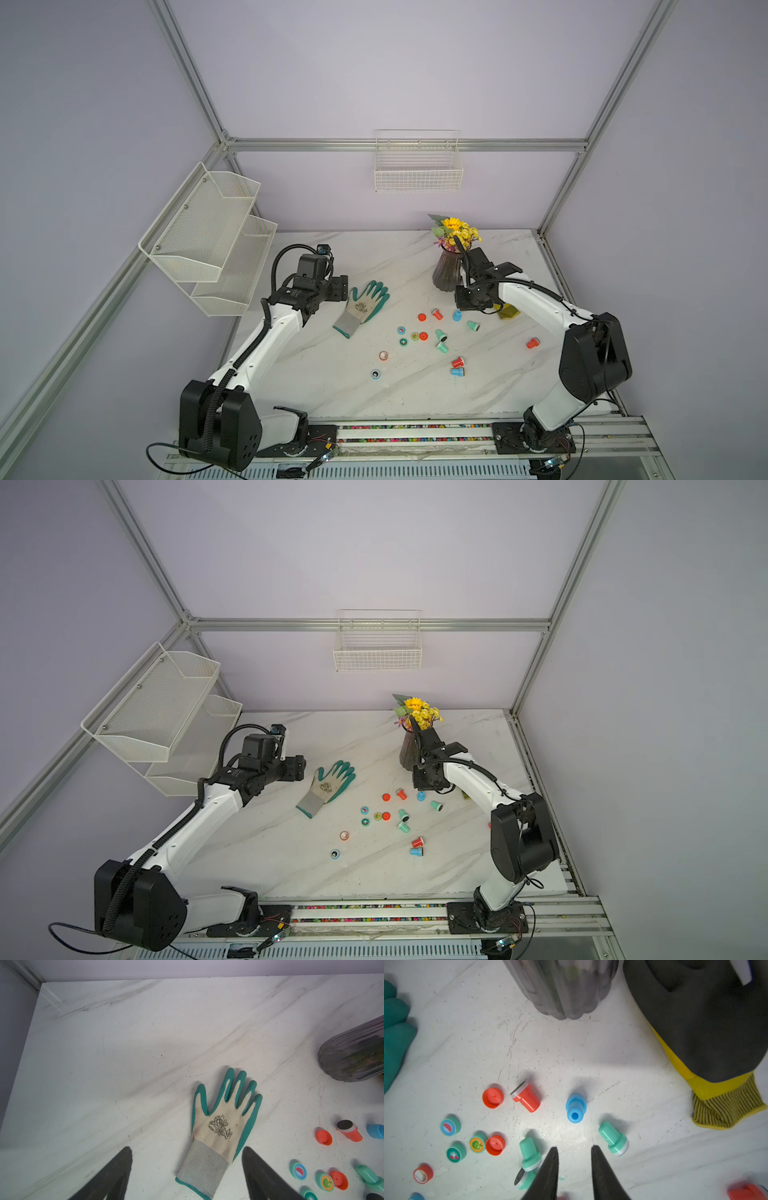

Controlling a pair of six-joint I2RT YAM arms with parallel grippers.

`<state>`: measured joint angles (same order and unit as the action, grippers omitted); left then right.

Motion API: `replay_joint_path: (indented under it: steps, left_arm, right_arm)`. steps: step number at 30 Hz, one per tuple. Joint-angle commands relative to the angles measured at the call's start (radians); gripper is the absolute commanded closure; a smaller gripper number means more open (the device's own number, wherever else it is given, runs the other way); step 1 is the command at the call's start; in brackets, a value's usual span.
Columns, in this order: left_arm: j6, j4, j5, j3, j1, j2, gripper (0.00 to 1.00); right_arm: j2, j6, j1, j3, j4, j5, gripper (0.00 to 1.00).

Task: Close the stamp cap
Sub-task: Pick up the stamp from the center of the board.

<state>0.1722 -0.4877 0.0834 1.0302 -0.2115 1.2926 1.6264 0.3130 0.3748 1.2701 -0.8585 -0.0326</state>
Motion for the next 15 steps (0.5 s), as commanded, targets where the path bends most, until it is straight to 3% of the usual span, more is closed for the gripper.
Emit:
replay_joint_path:
  steps: [1,8,15]
  left_arm:
    - [-0.020,0.011,-0.003,0.044,0.003,-0.013,0.17]
    - [-0.029,0.014,-0.035,0.052,0.003,-0.006,0.17]
    - [-0.028,0.012,-0.057,0.055,0.004,0.001,0.17]
  right_arm:
    - [-0.068,0.010,-0.003,-0.031,-0.086,-0.002,0.70]
    - [-0.239,0.167,0.113,-0.170,-0.143,-0.003,0.72]
    - [-0.247,0.416,0.416,-0.258,-0.115,-0.047,0.73]
